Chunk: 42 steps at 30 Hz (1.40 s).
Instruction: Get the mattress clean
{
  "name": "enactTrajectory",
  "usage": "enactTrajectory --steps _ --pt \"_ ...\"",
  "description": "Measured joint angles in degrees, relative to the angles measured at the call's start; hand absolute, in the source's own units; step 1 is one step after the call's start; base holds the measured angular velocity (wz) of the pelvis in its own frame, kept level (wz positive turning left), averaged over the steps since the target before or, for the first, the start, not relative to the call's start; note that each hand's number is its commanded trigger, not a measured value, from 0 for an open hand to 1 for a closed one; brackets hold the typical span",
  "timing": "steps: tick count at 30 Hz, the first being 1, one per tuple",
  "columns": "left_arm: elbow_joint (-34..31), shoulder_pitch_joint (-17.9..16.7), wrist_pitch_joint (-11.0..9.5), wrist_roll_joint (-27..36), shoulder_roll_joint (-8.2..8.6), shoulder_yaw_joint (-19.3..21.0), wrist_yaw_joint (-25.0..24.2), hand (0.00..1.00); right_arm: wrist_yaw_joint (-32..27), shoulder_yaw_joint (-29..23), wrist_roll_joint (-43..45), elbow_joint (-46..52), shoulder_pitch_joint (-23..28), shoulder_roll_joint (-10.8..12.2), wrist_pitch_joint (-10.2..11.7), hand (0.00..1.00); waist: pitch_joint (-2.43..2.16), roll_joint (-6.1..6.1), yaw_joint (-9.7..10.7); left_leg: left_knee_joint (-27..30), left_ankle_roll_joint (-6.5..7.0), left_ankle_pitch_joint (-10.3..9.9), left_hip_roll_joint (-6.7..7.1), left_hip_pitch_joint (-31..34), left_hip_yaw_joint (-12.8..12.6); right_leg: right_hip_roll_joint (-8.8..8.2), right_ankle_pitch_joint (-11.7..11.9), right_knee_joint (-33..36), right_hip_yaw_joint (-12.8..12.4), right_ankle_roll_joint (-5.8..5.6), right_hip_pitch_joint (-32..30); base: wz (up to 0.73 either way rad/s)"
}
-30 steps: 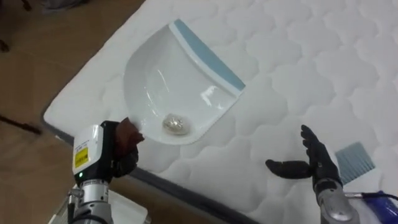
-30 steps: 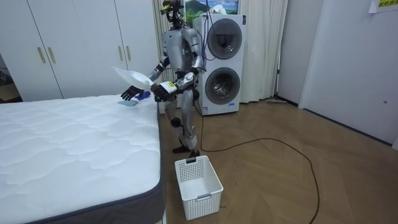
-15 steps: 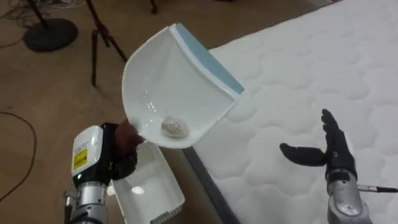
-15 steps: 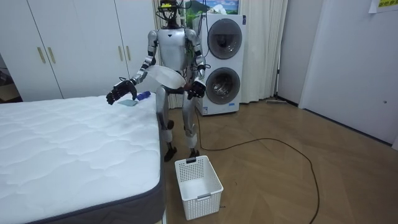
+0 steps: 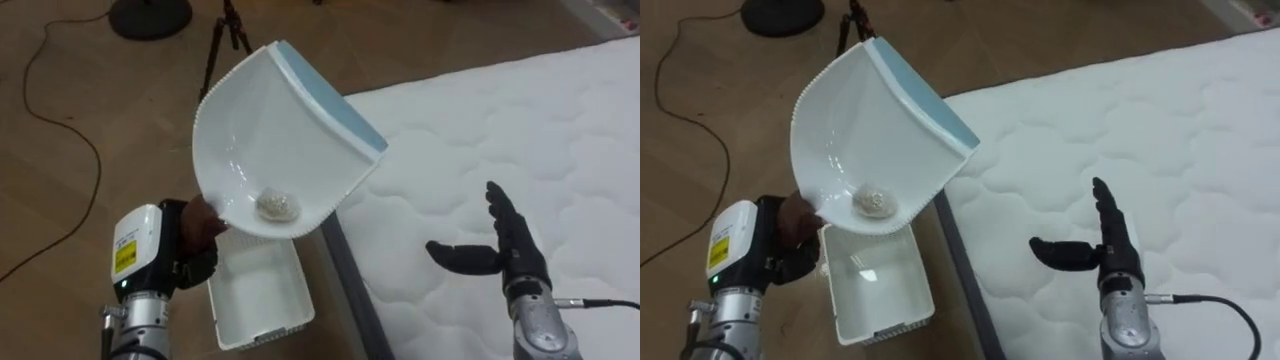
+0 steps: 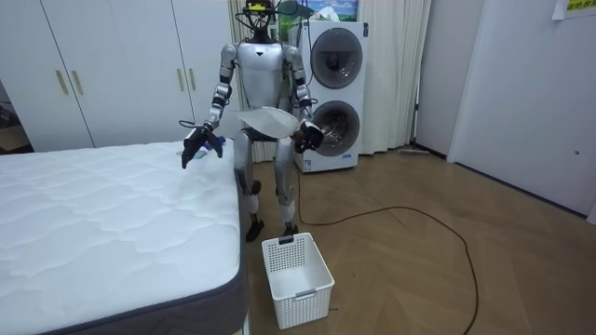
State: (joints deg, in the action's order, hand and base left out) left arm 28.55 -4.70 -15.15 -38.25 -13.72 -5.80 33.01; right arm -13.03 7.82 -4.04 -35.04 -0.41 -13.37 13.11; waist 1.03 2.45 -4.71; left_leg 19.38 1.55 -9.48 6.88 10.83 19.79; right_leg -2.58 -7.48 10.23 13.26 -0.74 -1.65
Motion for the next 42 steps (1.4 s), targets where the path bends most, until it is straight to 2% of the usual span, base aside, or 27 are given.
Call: enactTrajectory --steps 1,3,4,6,9,12,14,16,17,19,21,22,23,24,25,26,27,28,29,30,33,36,37,39,40,42 --pt "0.01 0.00 0.00 0.05 -0.02 -0.04 0.00 1.00 -0.12 0.00 0.00 -0.36 0.04 0.00 0.01 0.00 0.03 -0.12 0.33 0.54 0.03 0.01 -0.05 0.62 -1.05 -0.21 -0.20 0.00 1.28 -0.08 0.30 0.92" --pt "0.02 0.04 0.07 0.37 0.05 -0.07 0.02 1.00 -1.15 -0.08 -0.07 -1.35 0.64 -0.03 -0.02 0.00 0.04 -0.26 1.47 2.40 0.70 0.13 -1.22 2.89 -6.78 -0.90 -1.62 1.02 4.41 -0.61 0.57 0.88" --pt "0.03 0.04 0.11 0.34 0.06 -0.07 0.02 1.00 -1.25 -0.08 -0.07 -1.53 0.65 -0.03 -0.02 0.00 0.05 -0.28 1.55 2.71 0.82 0.12 -1.18 3.25 -7.02 -1.08 -1.94 1.47 4.87 -0.75 0.33 0.56" --pt "0.02 0.04 0.18 0.20 0.04 -0.08 0.02 1.00 -1.23 -0.16 0.05 -1.66 0.63 -0.03 -0.01 0.00 0.05 -0.43 1.51 3.45 1.05 0.19 -0.15 4.08 -5.29 -1.46 -2.31 2.06 6.06 -1.16 -0.35 0.40" --pt "0.34 0.03 0.22 0.48 -0.20 0.01 0.01 1.00 -1.24 -0.16 -0.24 -1.80 1.37 -0.02 -0.01 0.00 0.06 -0.70 1.25 4.20 1.62 0.53 1.07 4.76 -3.99 -2.29 -2.71 2.99 7.24 -1.66 -0.33 0.35" --pt "0.96 0.16 0.20 0.45 -0.93 0.04 0.05 1.00 -1.27 -0.07 0.10 -3.05 1.29 -0.03 0.09 0.00 0.16 -0.93 1.38 4.84 2.27 0.10 1.67 4.74 -4.24 -3.30 -3.83 5.56 7.13 -2.09 -0.73 0.09" --pt "2.82 0.40 0.14 0.45 -1.20 0.04 0.11 1.00 -1.27 -0.18 0.08 -6.09 1.34 -0.36 0.15 0.00 0.20 -1.06 1.47 6.03 3.07 -0.80 2.40 4.53 -4.78 -4.68 -5.69 10.43 5.78 -2.45 -2.04 0.00" --pt "3.88 0.42 0.14 0.53 -1.46 0.04 0.08 1.00 -1.28 -0.33 0.12 -7.92 1.28 -0.53 0.08 0.00 0.24 -1.34 1.42 6.85 3.48 -1.17 2.84 4.85 -4.78 -5.46 -6.45 13.33 5.19 -2.53 -3.40 -0.04" --pt "4.64 0.82 0.10 0.58 -1.62 0.04 0.04 1.00 -1.32 -0.52 0.11 -8.11 1.28 -0.57 0.08 0.00 0.44 -1.79 1.48 7.86 3.59 -1.53 2.89 5.58 -4.83 -5.37 -6.46 14.45 4.13 -2.54 -4.36 0.00" --pt "5.59 1.94 0.06 0.67 -2.60 -0.13 -0.16 1.00 -1.32 -0.53 0.09 -8.16 1.12 -0.57 0.08 0.00 0.59 -2.01 1.80 8.46 3.60 -1.55 3.30 6.67 -4.00 -5.33 -6.45 15.54 3.41 -2.51 -6.03 0.14" --pt "7.11 4.45 -0.03 1.30 -4.18 -0.27 -1.53 1.00 -1.33 -0.77 0.81 -8.49 0.96 -0.58 0.08 0.00 0.79 -2.29 3.60 9.00 3.33 -0.93 4.22 8.13 -1.40 -5.06 -6.39 16.57 1.98 -2.25 -8.00 0.53" --pt "8.62 6.62 -0.01 2.16 -5.52 -0.97 -2.31 1.00 -1.26 -0.82 1.37 -9.30 0.77 -0.58 0.08 0.00 0.85 -2.37 4.39 9.35 3.05 -0.61 4.66 8.89 0.21 -3.91 -6.85 16.35 -1.07 -1.67 -9.32 0.55" --pt "10.18 8.65 0.01 2.96 -6.83 -1.63 -2.75 1.00 -1.22 -0.83 1.36 -9.43 0.50 -0.60 0.08 0.00 0.90 -2.48 4.48 9.32 2.74 -0.27 4.79 9.73 1.03 -2.01 -7.17 15.33 -4.84 -1.44 -11.73 0.42" --pt "10.72 9.28 0.01 3.09 -7.49 -1.76 -2.92 1.00 -1.22 -0.83 1.50 -9.40 0.24 -0.63 0.10 0.00 0.96 -2.53 4.45 9.28 2.60 -0.16 4.80 10.13 1.07 -1.26 -6.90 14.57 -5.92 -1.31 -13.29 0.30" --pt "11.62 10.08 0.00 3.20 -8.50 -1.78 -3.72 1.00 -1.27 -0.82 2.00 -9.48 -0.31 -0.83 0.12 0.00 1.04 -2.89 4.66 9.39 2.39 0.05 4.80 10.82 0.95 -0.26 -3.61 13.86 -7.20 -0.73 -15.77 0.19" --pt "12.15 10.16 0.01 3.22 -8.75 -1.76 -4.31 1.00 -1.43 -0.79 2.44 -9.59 -0.51 -1.55 0.12 0.00 0.64 -3.61 4.97 9.40 2.24 0.15 4.57 11.61 0.14 -0.36 -3.22 14.21 -6.50 -0.09 -16.07 0.19" --pt "12.63 10.35 -0.06 3.25 -9.09 -1.77 -4.77 1.00 -1.77 -0.71 3.14 -10.00 -1.37 -2.20 0.12 0.00 0.84 -4.56 5.10 9.18 2.25 0.16 3.43 12.75 -2.73 -0.40 -3.19 14.39 -5.76 0.19 -16.38 0.22" --pt "13.54 11.02 -0.18 3.23 -9.17 -1.96 -5.13 1.00 -1.95 -0.69 3.26 -10.34 -1.66 -2.48 0.12 0.00 0.95 -4.94 5.70 9.02 2.30 0.21 2.68 13.16 -4.73 -0.66 -3.42 14.63 -5.18 0.28 -16.42 0.39" --pt "15.40 12.27 -0.17 3.23 -9.38 -2.38 -6.05 1.00 -1.93 -0.62 3.34 -11.39 -2.04 -2.53 0.12 0.00 0.90 -5.04 6.11 8.27 2.64 0.45 1.02 13.50 -9.63 -1.36 -4.21 15.52 -4.74 0.30 -16.76 0.45" --pt "16.64 13.19 -0.09 3.24 -9.69 -2.65 -6.90 1.00 -1.73 -0.61 3.34 -11.51 -2.10 -2.58 0.11 0.00 0.96 -4.78 6.20 8.21 2.69 0.42 0.40 13.86 -12.10 -1.62 -5.21 16.78 -5.03 0.24 -17.75 0.28" --pt "17.04 13.39 0.48 3.66 -11.02 -3.63 -8.79 1.00 -1.67 -0.55 3.26 -11.51 -3.10 -2.66 0.10 0.00 1.02 -4.78 6.41 8.41 2.71 0.42 0.88 15.15 -11.82 -1.75 -6.05 18.44 -5.21 0.26 -19.77 0.04" --pt "16.99 13.53 1.01 4.88 -13.68 -4.00 -11.89 1.00 -1.68 -0.26 3.77 -11.51 -3.57 -2.68 0.03 0.00 0.96 -4.89 7.38 8.45 2.66 0.45 0.91 16.78 -11.62 -1.85 -6.19 18.84 -4.28 0.49 -21.18 0.10" --pt "17.01 13.78 1.82 4.98 -14.73 -4.02 -13.35 1.00 -1.67 -0.21 4.86 -11.53 -3.64 -2.73 0.00 0.00 1.01 -4.96 7.93 8.44 2.65 0.46 1.05 17.25 -11.17 -2.23 -6.35 19.03 -3.50 0.66 -21.67 0.10" --pt "17.02 14.47 2.96 5.01 -16.26 -4.87 -15.63 1.00 -1.64 -0.21 6.18 -11.59 -3.64 -2.85 0.00 0.00 1.15 -5.23 8.44 8.39 2.66 0.46 1.23 17.81 -11.05 -2.45 -6.53 19.42 -3.35 0.64 -22.41 0.07" --pt "17.02 15.42 3.83 5.08 -16.99 -5.85 -17.47 1.00 -1.61 -0.21 6.20 -11.60 -3.72 -2.99 -0.02 0.00 1.37 -5.67 8.68 8.39 2.66 0.46 1.25 18.27 -11.06 -2.51 -6.53 19.41 -3.28 0.63 -22.82 0.00" --pt "17.02 16.64 4.77 5.07 -17.46 -6.50 -20.11 1.00 -1.57 -0.21 6.32 -11.54 -4.22 -3.13 0.02 0.00 1.70 -6.48 8.99 8.39 2.67 0.46 1.26 19.05 -11.15 -2.60 -6.52 19.43 -3.25 0.62 -23.66 -0.02"
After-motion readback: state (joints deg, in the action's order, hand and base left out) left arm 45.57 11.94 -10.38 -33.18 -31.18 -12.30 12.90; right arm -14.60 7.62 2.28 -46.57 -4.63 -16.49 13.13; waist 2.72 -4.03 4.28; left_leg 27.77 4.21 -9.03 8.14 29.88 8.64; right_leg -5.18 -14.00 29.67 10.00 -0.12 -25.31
